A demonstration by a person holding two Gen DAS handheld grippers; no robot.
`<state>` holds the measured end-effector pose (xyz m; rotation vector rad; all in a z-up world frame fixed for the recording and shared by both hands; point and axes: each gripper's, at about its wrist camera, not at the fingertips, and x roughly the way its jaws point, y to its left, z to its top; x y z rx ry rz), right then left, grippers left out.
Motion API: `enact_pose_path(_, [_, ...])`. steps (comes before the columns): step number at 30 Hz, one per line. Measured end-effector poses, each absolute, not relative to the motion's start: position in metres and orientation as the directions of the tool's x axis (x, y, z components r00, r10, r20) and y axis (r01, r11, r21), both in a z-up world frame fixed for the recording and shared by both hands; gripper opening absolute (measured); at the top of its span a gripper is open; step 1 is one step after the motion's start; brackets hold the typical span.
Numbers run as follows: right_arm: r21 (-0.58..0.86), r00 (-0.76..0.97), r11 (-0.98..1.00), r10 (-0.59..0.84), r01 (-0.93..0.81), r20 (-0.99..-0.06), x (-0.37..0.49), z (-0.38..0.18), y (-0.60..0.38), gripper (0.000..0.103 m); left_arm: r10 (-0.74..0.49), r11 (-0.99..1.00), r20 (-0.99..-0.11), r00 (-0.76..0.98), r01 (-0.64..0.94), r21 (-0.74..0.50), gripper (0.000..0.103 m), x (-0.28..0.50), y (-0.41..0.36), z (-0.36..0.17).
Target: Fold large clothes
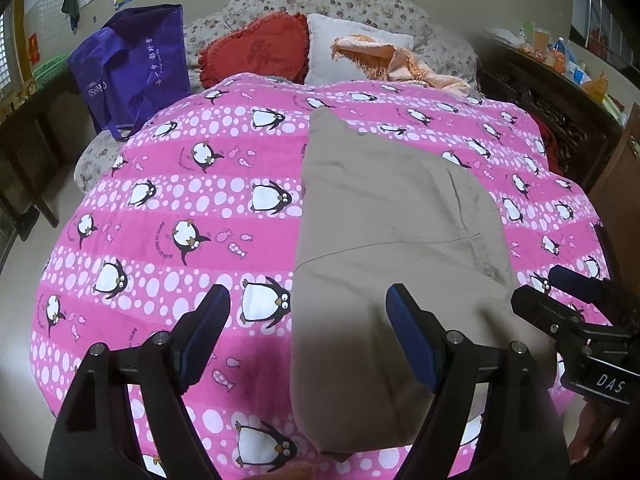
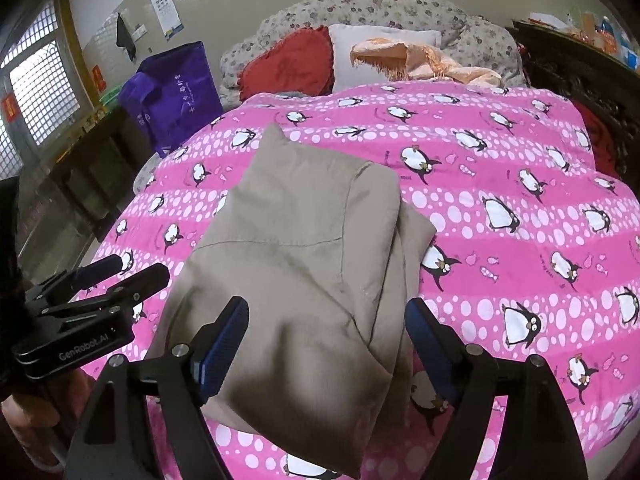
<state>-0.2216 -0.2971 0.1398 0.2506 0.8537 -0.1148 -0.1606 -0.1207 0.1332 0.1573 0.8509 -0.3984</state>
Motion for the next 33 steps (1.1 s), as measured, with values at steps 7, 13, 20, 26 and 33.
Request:
enact_pose_path(7, [0.185,0.643,0.960,0.007,0.209,-0.766,-0.220,0.135,-0.299,0.082,-0.274,0.914,-0.760,0.590,0.405,-0.015,0.080,-0.160,-0.122,0.132])
enact_pose_path(13, [0.182,0.632,0.959,0.006,0.215,-0.775,-0.218,0.133,-0.299,0.082,-0.272,0.915,-0.763,0.587,0.404,-0.015,0.080,-0.158,-0.122,0.131])
enact_pose_path(20, [0.184,0.625,0.959,0.010,0.214,-0.780,-0.217,0.130,-0.300,0.082,-0.268,0.915,-0.767,0.584,0.402,-0.013,0.080,-0.157,-0.122,0.129])
enact_pose_path(26, [0.179,0.620,0.961,0.009,0.211,-0.784,-0.215,0.129,-0.299,0.082,-0.261,0.916,-0.768,0.585,0.401,-0.006,0.080,-0.157,-0.122,0.128])
enact_pose_path(33, [0.176,0.613,0.961,0.009,0.212,-0.790,-0.213,0.128,-0.298,0.082,-0.259,0.916,-0.769,0.584,0.401,-0.004,0.080,-0.155,-0.120,0.126])
